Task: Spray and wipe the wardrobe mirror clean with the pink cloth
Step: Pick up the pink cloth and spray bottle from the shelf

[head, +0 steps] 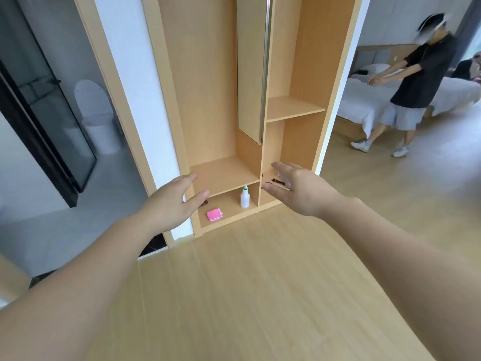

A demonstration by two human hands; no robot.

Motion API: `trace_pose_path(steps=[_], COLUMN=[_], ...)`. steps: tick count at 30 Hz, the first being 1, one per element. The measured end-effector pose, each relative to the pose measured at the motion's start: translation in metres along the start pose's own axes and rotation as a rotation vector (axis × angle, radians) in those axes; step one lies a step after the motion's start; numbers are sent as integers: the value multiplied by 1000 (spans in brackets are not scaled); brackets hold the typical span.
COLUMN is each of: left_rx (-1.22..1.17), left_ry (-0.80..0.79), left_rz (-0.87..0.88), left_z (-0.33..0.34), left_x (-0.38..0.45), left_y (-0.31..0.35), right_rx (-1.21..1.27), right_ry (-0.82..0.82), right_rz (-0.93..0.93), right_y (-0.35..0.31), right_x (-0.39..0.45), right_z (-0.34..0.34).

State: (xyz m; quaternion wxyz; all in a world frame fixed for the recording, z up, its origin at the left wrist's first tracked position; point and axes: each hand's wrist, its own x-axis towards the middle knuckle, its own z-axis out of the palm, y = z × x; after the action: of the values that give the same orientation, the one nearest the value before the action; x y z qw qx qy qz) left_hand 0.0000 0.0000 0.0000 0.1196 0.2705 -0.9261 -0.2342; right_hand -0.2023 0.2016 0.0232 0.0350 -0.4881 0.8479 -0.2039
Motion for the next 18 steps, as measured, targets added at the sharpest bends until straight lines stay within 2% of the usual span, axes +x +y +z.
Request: trace_pose_path(steps=[8, 18], left_rx=[-104, -140], left_ry=[-77, -165], left_rz=[-120, -147], left_z=[38, 68], left_x=[65, 175], left_y=[-71, -101], right_rx=[-31, -23], right_ry=[-82, -200], right_rz=[57, 296], right_y=[21, 113], right_x=[67, 110], right_z=[59, 86])
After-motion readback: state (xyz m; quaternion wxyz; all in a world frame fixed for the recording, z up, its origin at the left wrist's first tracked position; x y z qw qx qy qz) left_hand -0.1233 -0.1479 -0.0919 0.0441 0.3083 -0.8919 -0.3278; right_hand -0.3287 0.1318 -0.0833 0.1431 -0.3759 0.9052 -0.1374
